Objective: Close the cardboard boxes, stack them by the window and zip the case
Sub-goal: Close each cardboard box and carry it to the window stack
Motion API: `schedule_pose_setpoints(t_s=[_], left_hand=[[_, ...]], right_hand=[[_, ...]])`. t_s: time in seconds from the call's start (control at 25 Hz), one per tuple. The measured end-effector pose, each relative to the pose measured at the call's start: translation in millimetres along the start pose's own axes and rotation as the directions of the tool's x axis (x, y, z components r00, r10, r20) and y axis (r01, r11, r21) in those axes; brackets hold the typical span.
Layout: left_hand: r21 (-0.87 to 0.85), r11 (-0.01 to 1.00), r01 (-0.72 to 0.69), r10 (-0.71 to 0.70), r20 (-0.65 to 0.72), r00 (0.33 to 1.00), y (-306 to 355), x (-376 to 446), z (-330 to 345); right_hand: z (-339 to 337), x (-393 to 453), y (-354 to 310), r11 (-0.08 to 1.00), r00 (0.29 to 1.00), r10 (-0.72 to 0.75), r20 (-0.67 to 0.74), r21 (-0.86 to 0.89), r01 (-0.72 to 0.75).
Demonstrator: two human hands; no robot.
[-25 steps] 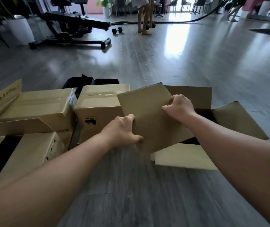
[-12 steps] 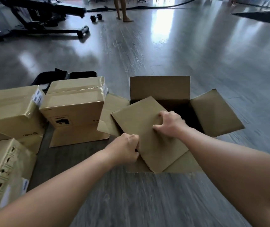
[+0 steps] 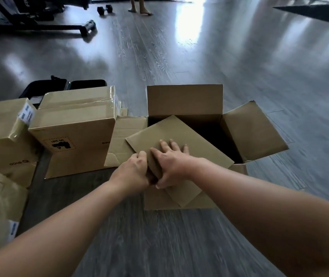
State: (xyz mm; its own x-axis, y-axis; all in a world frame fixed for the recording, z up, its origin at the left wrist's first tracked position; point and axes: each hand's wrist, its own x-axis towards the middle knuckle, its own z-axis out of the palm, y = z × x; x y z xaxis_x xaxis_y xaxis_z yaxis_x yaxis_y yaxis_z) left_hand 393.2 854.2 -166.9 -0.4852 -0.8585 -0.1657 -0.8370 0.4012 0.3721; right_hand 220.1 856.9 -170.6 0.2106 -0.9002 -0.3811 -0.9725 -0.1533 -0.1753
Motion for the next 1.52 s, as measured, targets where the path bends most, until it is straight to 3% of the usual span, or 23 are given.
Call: schedule_pose_setpoints(t_s=[0.2,0.36,0.52,0.72,0.92,1.16,1.52], left_hand=[[0.132,0.987,0.089,-0.087,-0.020,0.996,-4,1,-3],[0.290,0.957,0.031,-0.017,-0.051,0.999,-6,1,-6],[0.328,0.944,-0.044,0.051,-0.011,0.999,-2,1,-6],[0.359,0.932,-0.053,0.077,-0.051,0.996,-6,0,-5],[0.308,0.948,-0.083,0.080,0.023,0.997,-17,-1,-4],[0.381,0.921,-0.087,0.099,-0.011,0.995,-18,-1,-4],[0.436,0.900,0.018,0.000,-0.042,0.999,-46,-9,-12]], right_hand=[[-18,-11,10,0.981,0.987,-0.072,0.143,-0.167,0.096],[-29,-25,32,0.972,0.975,-0.091,0.200,-0.194,0.131],[-30,-42,54,0.973,0.977,-0.149,0.155,-0.152,0.172],[-21,-59,74,0.993,0.999,-0.033,0.036,-0.111,0.037],[-6,-58,70,0.999,0.995,0.041,0.086,-0.033,-0.038],[-4,-58,64,0.990,0.993,0.102,0.064,0.086,-0.107],[2,-70,65,0.976,0.976,0.191,-0.107,0.124,-0.177]])
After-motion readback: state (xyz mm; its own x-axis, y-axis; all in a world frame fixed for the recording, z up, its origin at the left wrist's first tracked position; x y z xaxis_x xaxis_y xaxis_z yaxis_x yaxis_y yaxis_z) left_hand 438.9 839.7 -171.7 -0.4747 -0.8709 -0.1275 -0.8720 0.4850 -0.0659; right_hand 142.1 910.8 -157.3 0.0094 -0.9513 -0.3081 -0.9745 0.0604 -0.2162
